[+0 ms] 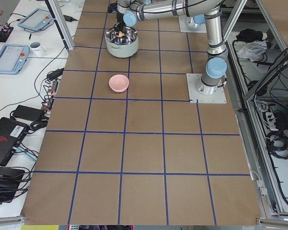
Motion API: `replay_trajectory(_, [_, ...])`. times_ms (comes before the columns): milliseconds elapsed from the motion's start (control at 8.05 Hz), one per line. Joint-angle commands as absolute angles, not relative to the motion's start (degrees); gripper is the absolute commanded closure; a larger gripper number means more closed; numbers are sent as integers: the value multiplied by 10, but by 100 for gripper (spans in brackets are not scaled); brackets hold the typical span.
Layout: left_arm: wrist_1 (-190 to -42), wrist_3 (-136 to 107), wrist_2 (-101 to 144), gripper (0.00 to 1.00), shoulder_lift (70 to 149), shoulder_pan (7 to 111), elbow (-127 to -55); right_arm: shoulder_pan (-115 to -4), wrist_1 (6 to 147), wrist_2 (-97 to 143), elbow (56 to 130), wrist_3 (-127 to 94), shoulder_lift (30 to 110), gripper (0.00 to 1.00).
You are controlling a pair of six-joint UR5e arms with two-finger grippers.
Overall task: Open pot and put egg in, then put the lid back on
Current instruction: 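Lower the egg into the pot with the left gripper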
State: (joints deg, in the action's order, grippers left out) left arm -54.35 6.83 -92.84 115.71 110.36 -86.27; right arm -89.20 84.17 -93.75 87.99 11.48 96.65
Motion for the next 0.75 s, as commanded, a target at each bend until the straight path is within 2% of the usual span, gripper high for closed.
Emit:
replay_trajectory(0, [-539, 70, -917, 100, 1190, 1104, -857, -887, 840, -938, 880, 123, 967, 77])
replay_trajectory(621, [-541, 55, -914, 100, 1222, 1104, -859, -888, 842, -936, 881, 120, 969, 77])
